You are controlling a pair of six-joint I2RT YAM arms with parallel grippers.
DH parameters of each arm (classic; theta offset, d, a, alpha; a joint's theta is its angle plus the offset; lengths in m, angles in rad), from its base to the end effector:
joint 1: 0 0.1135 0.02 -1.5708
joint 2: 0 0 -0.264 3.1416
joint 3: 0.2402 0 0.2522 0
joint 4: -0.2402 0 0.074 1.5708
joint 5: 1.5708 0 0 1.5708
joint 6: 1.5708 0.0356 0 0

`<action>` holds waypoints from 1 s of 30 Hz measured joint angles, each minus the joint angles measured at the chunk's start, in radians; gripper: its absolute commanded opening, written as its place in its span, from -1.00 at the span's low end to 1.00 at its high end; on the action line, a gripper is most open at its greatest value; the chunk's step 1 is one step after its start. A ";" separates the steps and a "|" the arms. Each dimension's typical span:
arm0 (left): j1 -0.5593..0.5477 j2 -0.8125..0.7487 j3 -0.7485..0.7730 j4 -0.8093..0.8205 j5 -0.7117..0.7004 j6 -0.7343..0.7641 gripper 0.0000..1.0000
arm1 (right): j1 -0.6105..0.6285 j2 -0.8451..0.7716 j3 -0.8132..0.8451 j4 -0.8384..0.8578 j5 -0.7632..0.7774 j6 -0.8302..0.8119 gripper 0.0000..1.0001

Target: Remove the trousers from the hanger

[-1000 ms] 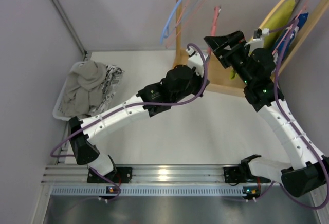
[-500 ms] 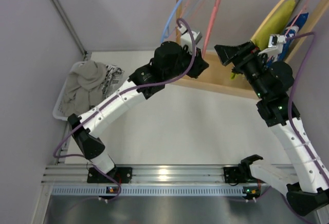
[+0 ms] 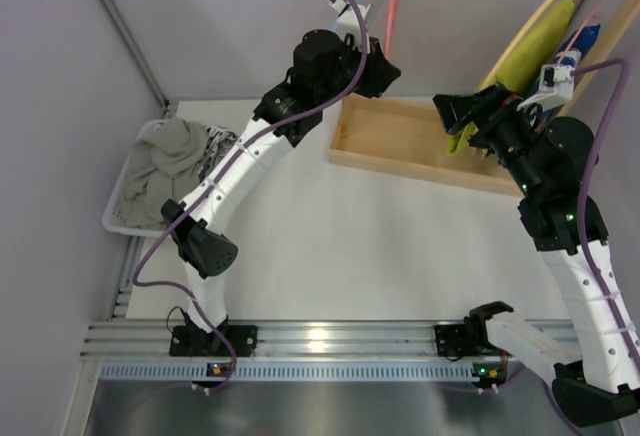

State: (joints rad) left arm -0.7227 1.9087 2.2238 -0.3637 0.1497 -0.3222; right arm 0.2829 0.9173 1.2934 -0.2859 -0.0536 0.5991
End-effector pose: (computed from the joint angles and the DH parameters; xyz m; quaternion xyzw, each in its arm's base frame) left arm 0.3197 -0.2890 0.4902 0.1942 0.6974 -0.3901 0.5690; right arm 0.1669 0.0505 0.4788 0.0866 0.6690 0.3314 0.6597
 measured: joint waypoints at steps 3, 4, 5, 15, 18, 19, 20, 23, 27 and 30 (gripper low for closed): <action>0.031 0.023 0.020 -0.005 0.009 -0.005 -1.00 | -0.011 0.002 0.014 -0.026 -0.006 -0.010 0.99; 0.038 0.025 0.020 -0.003 0.016 -0.007 -1.00 | -0.014 0.002 0.018 -0.035 -0.008 -0.013 0.99; 0.040 0.026 0.020 -0.003 0.023 -0.012 -1.00 | -0.016 0.002 0.018 -0.040 -0.009 -0.015 0.99; 0.048 0.024 -0.065 0.058 0.071 -0.051 -1.00 | -0.031 0.011 0.018 -0.073 -0.033 -0.016 0.99; 0.050 0.020 -0.097 0.066 0.079 -0.064 -1.00 | -0.035 0.011 0.018 -0.079 -0.039 -0.016 0.99; 0.051 0.018 -0.105 0.066 0.080 -0.070 -1.00 | -0.035 0.011 0.018 -0.079 -0.040 -0.016 0.99; 0.051 0.016 -0.112 0.068 0.087 -0.074 -1.00 | -0.037 0.011 0.018 -0.079 -0.042 -0.016 0.99; 0.053 -0.010 -0.144 0.080 0.096 -0.089 -0.82 | -0.037 0.011 0.018 -0.079 -0.046 -0.015 0.99; 0.057 -0.053 -0.179 0.077 0.093 -0.104 -0.03 | -0.037 0.012 0.018 -0.079 -0.053 -0.013 0.99; 0.060 -0.076 -0.194 0.061 0.092 -0.118 0.32 | -0.037 0.014 0.018 -0.079 -0.057 -0.013 0.99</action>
State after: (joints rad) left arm -0.6628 1.8324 2.0296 -0.3027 0.2417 -0.4404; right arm 0.2455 0.9310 1.3113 -0.3649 -0.1104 0.5861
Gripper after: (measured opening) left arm 0.566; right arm 0.993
